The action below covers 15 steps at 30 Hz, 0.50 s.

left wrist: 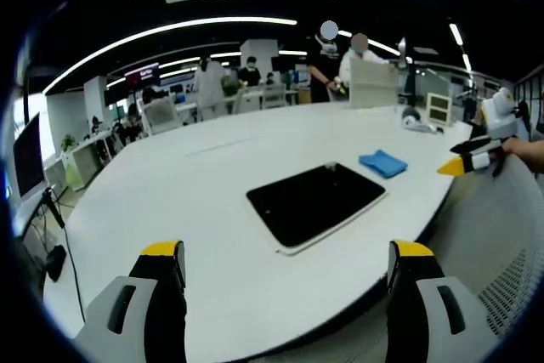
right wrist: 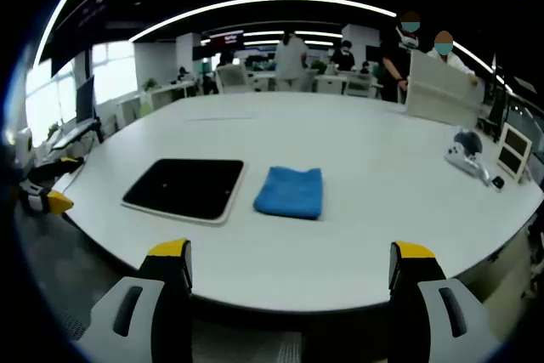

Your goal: Wipe the mirror surface with the cleaning cloth until all visible marks leave the cleaned area.

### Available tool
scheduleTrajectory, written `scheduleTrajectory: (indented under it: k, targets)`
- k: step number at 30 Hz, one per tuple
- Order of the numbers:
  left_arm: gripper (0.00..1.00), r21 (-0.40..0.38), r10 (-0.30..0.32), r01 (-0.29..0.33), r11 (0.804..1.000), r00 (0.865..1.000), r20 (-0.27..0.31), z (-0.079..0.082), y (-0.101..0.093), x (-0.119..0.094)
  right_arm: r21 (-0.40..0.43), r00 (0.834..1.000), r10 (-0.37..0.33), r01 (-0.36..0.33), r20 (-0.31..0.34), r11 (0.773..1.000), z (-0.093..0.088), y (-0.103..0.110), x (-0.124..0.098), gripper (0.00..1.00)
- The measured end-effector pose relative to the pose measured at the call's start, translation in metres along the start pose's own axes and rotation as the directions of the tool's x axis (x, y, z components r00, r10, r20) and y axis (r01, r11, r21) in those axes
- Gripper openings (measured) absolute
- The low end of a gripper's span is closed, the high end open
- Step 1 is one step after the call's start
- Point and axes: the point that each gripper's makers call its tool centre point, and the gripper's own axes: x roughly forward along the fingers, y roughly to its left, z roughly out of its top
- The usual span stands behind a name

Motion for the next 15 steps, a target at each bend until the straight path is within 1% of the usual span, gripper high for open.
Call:
scheduleTrajectory:
  k: [3,7,12,15]
  targets:
    - [0.99,-0.002,0.013,-0.013,1.0,1.0,-0.01,-0.0018,0.002,0.0,-0.007,1.0,0.014,-0.014,-0.008,1.0,-0.0013,0.0023,0.0,0.95]
    - [0.99,0.0,0.006,-0.006,1.0,1.0,0.003,0.0003,0.001,0.0,0.001,1.0,0.013,-0.013,0.006,1.0,0.001,0.002,-0.0003,0.95]
    - [0.99,-0.002,0.004,-0.004,1.0,1.0,0.001,0.0,0.0003,0.0,-0.016,1.0,0.024,-0.024,-0.01,1.0,-0.0011,0.004,0.0007,0.94]
    - [0.99,-0.001,0.008,-0.008,1.0,1.0,0.003,0.0002,0.0007,-0.0001,-0.019,1.0,0.017,-0.017,0.002,1.0,0.0012,0.0025,0.0012,0.94]
